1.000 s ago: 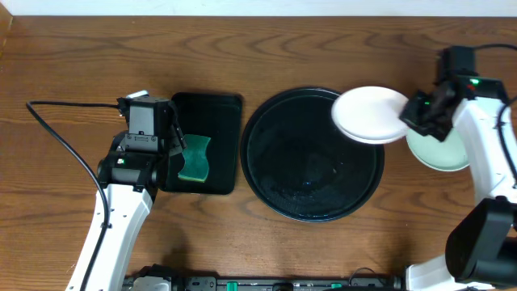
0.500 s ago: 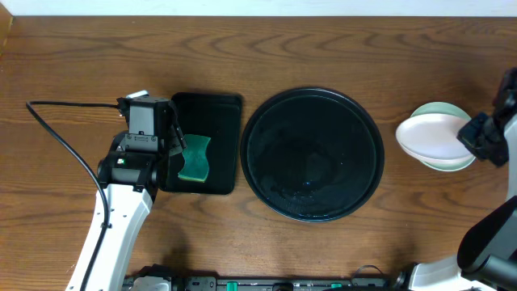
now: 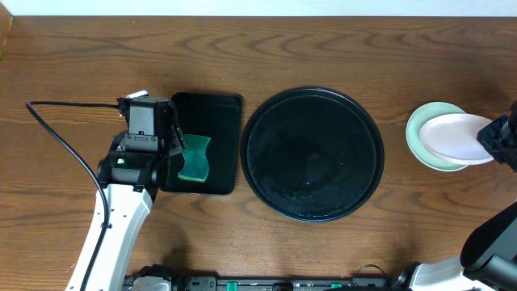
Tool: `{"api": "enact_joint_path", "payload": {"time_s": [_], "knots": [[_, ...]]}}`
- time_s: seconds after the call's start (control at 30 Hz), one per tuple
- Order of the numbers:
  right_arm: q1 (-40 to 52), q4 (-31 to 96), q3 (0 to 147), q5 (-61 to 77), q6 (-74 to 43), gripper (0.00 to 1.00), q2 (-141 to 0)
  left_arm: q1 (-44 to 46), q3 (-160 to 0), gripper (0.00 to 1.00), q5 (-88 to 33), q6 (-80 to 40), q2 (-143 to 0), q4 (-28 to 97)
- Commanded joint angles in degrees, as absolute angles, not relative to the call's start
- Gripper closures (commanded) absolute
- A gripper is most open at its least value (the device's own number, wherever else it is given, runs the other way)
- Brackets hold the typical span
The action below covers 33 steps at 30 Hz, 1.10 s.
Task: Clean dirty plates on tray and stack at the side
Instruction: 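Carry the pink plate right and set it on the mint plates, then release the pink plate and raise the right gripper over the round tray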
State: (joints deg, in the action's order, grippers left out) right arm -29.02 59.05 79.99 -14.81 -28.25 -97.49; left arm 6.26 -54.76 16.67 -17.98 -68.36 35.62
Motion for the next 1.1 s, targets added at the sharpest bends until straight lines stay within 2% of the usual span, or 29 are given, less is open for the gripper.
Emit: {"api": "enact_joint_path", "payload": {"time_s": [0.0,0.23,0.47,0.53,0.6,0.67,0.7,0.83,1.07], "knots": [[-29.21,57.65,79.20,-13.23,-29.95,0.99,-97.84,6.07,-55.68,0.20,17.43,-17.82,-68.16,35.64],[-29.23,53.06,74.37,-11.55,-29.98,0.99,-97.82,6.07,-55.68,0.20,17.41,-17.82,-68.16,35.64],[-29.21,42.52,65.89,-10.15,-29.98,0.99,-97.82,6.07,-55.68,0.20,17.41,-17.82,-68.16,35.64],[-29.21,41.41,65.01,-10.00,-29.98,0.96,-97.84,6.07,-55.68,0.20,17.43,-17.82,-68.16,35.64],[-29.19,41.34,64.90,-9.82,-29.93,0.84,-97.82,6.07,-55.68,0.20,17.41,-17.82,-68.16,35.64],[-29.21,41.34,64.99,-7.11,-28.95,0.44,-97.82,6.07,-55.68,0.20,17.41,-17.82,-68.16,35.64],[-29.21,41.34,65.12,-4.78,-27.33,0.32,-97.82,6.07,-55.68,0.20,17.41,-17.82,-68.16,35.64],[-29.06,41.56,65.14,1.43,-23.20,0.23,-97.82,6.07,-55.68,0.20,17.43,-17.82,-68.16,35.64],[-23.05,42.50,65.14,20.73,-12.45,0.27,-97.82,6.07,-55.68,0.20,17.43,-17.82,-68.16,35.64]]}}
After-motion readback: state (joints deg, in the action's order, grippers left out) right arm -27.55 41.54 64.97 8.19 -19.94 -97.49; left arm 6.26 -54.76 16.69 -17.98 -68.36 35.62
